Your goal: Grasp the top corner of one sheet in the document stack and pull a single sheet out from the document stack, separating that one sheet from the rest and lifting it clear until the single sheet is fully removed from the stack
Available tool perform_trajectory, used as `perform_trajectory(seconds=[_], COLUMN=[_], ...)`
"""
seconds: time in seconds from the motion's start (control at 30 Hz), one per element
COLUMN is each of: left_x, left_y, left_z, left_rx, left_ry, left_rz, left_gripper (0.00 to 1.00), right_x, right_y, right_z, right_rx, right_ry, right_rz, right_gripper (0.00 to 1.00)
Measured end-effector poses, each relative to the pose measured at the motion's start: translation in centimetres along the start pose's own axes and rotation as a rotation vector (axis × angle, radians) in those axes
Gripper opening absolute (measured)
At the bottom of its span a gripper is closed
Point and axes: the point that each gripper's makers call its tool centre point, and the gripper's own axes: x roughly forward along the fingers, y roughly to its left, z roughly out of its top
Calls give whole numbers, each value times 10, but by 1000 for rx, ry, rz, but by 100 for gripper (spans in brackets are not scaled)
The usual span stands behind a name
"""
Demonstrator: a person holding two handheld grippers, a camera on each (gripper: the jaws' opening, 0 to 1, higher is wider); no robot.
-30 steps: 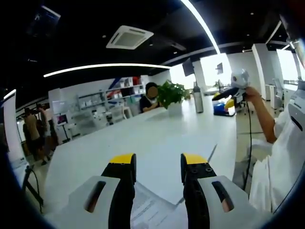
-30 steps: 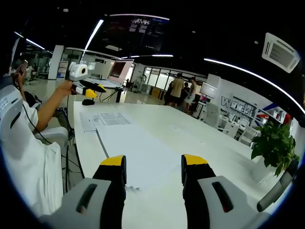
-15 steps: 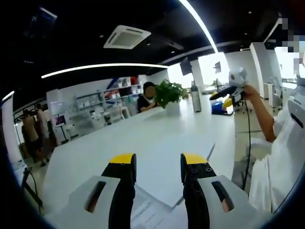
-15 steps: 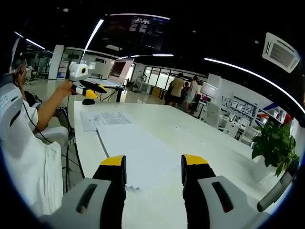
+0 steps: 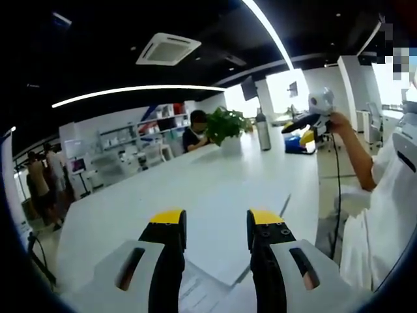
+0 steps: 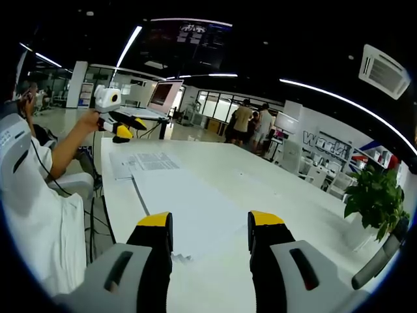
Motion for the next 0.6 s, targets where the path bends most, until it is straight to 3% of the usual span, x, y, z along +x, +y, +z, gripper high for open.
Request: perform_trajectory(seconds=[0.6], left_x=[9], left_y=[-9], left_z=[-2], left_rx=[15], left_ry=[15], left_rz=[-26], left_gripper=[38], right_x=[0], right_y=[-1], right_z=[1], right_rx=[-2], right_ry=[-1], right_rz=[1], right_gripper=[46])
